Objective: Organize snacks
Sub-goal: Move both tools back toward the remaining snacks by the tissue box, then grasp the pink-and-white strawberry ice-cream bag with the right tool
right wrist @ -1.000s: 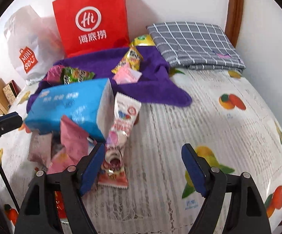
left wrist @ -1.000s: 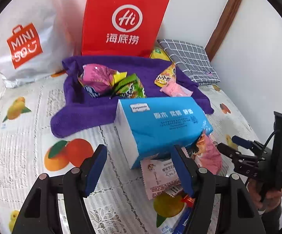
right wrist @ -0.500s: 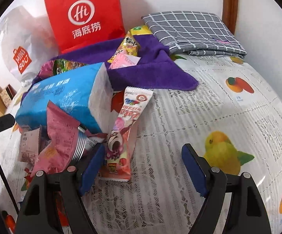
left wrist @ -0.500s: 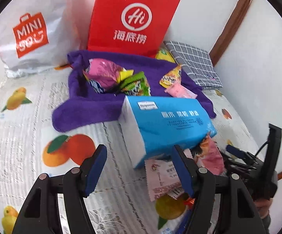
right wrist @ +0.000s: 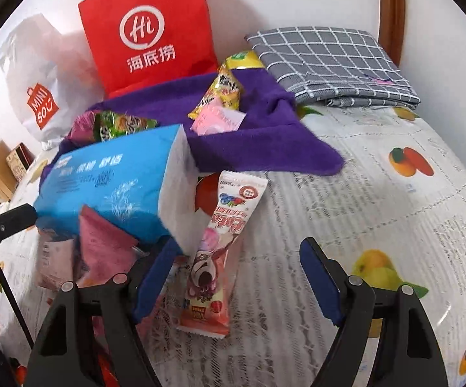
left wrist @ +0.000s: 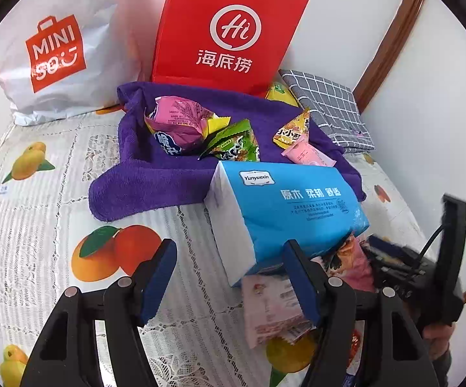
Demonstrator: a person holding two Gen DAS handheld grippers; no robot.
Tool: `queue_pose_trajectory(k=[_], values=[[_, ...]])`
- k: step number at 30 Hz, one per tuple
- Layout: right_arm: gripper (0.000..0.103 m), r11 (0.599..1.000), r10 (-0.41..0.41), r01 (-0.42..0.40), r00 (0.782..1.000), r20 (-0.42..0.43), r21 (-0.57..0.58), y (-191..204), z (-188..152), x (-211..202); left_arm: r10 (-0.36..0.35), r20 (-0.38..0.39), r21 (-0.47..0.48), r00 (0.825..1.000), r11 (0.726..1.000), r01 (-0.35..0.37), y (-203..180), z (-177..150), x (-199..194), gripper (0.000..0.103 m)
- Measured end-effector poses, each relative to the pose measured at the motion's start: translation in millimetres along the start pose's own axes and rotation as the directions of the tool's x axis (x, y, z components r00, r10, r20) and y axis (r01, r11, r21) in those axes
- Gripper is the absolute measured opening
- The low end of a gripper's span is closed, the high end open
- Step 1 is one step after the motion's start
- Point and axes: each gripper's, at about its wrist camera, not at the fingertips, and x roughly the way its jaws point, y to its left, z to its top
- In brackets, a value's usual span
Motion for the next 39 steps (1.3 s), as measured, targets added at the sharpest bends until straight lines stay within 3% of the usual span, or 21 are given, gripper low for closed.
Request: queue_pose_trajectory(k=[3,5,11,21,24,29,34,36,38,39], values=[[0.057,1.0,-0.006,0.006,1.0,0.011,-0.004,0,-3,-3,-0.005,0.001,-0.009,1.0,1.0,0.005,2,-1,1,0.066],[0.04,0.999,-0.033,0.033,0.999,0.015,-0.008,0,-4,-4,-0.008,0.001,-0.007,1.0,1.0,0.008,1,-1,1,0.066],[0.02,0.997,-0.057,0.058,0.998,0.029,-0.049,-1,-10,-15,-0.014,-0.005,-0.002,1.0,1.0,0.014,-1,-1,2,0.066],[0.022,0.997,-0.076,0.076,0.997,0.021,-0.017,-29,-30,-33,-0.03,-0.007,-0.001,1.0,1.0,0.03,-1,-2,3,0.066],[0.029,0.997,-0.071,0.071,0.997,0.03,0.004,-31,-30,-34,-0.034,-0.011,-0.006,0.999,0.999,0.034,2,-2,4,0.066],[0.053,0.997,-0.066,0.067,0.997,0.032,-0.032,-22,-25,-28,-0.043,-0.01,-0.021,0.999,0.999,0.043,5,-1,4,0.066],[0.052,0.992,-0.102,0.102,0.995,0.008,-0.073,-12,-22,-17,-0.043,-0.01,-0.026,0.999,0.999,0.043,4,-1,4,0.066],[0.045,0.991,-0.107,0.108,0.994,0.009,-0.076,-11,-22,-17,-0.041,-0.012,-0.022,0.999,0.999,0.04,3,-2,5,0.066],[0.025,0.991,-0.116,0.117,0.993,0.014,-0.071,-13,-21,-19,-0.041,-0.013,-0.021,0.999,0.999,0.04,3,-2,5,0.066],[0.024,0.991,-0.116,0.116,0.993,0.015,-0.069,-15,-21,-19,-0.04,-0.014,-0.02,0.999,0.999,0.04,2,-2,5,0.066]])
